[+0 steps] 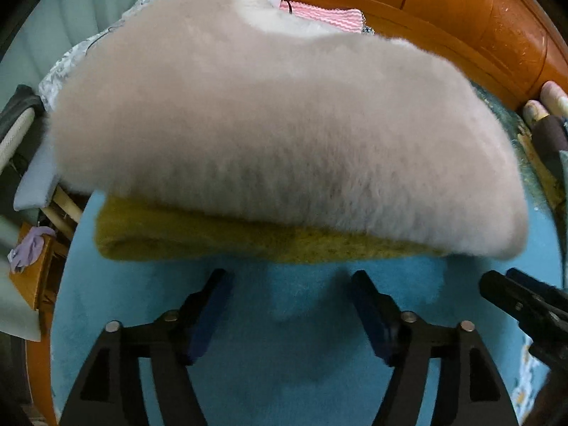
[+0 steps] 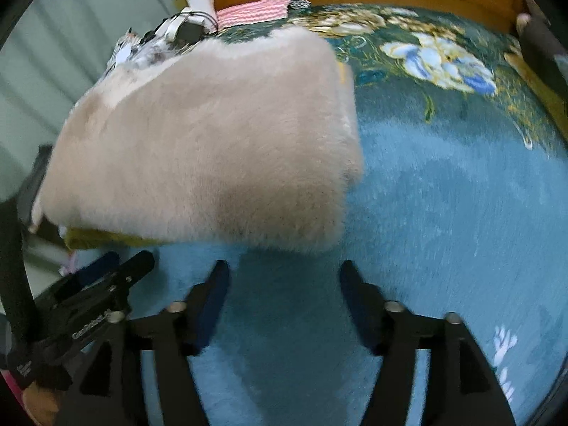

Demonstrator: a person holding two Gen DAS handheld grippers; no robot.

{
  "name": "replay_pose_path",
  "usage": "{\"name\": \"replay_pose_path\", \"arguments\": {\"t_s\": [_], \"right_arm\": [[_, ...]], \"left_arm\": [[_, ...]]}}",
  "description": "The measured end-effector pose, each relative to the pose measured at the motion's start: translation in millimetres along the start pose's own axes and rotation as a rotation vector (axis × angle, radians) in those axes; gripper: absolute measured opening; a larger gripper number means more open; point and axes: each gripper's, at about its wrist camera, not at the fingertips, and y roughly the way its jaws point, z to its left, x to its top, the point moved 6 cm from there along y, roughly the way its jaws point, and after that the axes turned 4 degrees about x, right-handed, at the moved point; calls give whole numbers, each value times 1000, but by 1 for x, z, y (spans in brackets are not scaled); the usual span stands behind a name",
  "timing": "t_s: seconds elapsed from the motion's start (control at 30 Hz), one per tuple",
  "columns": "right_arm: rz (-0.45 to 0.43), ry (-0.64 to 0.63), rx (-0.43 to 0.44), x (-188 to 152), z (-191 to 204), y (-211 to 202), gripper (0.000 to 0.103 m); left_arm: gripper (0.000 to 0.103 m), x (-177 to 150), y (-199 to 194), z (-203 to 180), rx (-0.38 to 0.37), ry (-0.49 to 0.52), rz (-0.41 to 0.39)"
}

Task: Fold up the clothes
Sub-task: 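Place the folded beige sweater onto the yellow sweater with both grippers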

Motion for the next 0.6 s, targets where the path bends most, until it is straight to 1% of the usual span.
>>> {"name": "replay_pose_path", "arguments": {"t_s": [0.07,0.13,0.2,0.27,0.3,0.33,0.37,0.5,0.6], "right_arm": [[-11,-22,-10,-1,2,2,70],[-14,-48,-31,-2,3,5,70],[-14,-73,-53,-3,4,9,71],[-27,-89,-72,-3,3,11,71],[-35,-94,-78,-4,3,11,74],[-38,-97,-84,-4,3,13,82],[-38,-100,-93,-5,2,14,85],[-36,-111,-105,-8,2,22,88],[-45,-127,-110,-11,4,25,92]], "left_arm": [[87,0,3,-6,16,18,-25],[98,0,7,-11,35,35,-53],[103,1,11,-14,70,37,-70],[103,2,14,-14,83,13,-81],[103,3,15,-14,87,3,-85],[103,3,15,-14,93,0,-89],[103,3,15,-15,101,2,-92],[103,3,15,-18,115,-1,-102],[103,3,15,-20,126,-5,-105]]}}
